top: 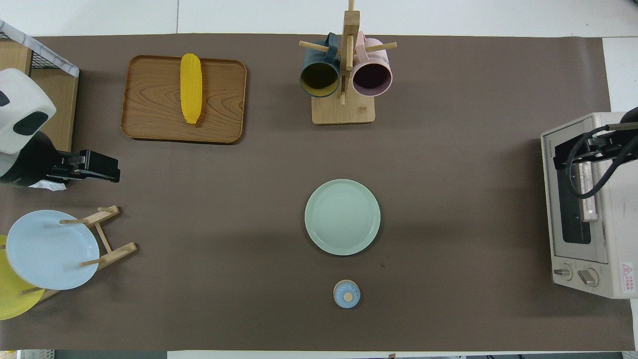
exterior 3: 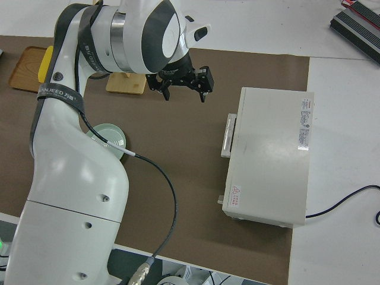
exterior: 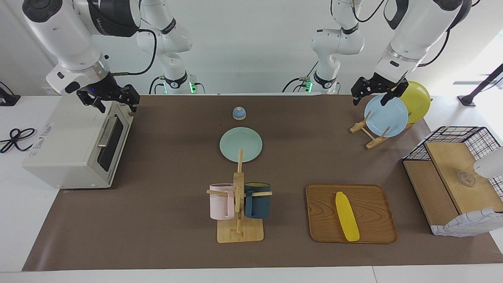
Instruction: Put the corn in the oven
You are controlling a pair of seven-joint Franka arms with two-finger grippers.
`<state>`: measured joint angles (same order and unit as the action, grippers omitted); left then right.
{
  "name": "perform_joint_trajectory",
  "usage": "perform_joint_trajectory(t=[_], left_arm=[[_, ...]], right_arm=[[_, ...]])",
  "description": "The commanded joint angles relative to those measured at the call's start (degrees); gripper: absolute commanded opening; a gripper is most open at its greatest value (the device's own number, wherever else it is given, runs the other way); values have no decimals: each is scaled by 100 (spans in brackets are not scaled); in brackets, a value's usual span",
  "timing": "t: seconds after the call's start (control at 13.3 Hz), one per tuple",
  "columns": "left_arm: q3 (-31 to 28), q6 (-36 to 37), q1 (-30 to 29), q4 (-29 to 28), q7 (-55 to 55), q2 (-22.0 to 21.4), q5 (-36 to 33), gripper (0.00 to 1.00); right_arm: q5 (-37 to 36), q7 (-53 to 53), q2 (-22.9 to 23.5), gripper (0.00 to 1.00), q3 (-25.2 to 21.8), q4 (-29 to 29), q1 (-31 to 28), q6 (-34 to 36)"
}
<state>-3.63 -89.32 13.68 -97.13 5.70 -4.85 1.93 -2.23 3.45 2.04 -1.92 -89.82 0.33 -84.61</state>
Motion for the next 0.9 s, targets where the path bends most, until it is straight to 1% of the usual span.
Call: perform_joint_trajectory(t=[0.0,0.53,0.68,0.75,0.83], left_arm=[[46,-67,-85,-78,37,-104,36,100],[20,-94,-94,-86,133,-113,44,100],[29,-391,-94,-156,466,-95,44,100],[29,-436,-94,-139,467,-61,88,100],[29,-471,-94,-96,476,-8,106,100]], right_arm=[[100,-107,43,100,78,88,-112,-29],[100,-116,-28,100,87,-9,-77,-55],[100,15,-63,98,78,-105,-112,-107],[65,94,-89,60,69,-210,-147,-238],[4,260,-194,27,69,-411,-173,-362]])
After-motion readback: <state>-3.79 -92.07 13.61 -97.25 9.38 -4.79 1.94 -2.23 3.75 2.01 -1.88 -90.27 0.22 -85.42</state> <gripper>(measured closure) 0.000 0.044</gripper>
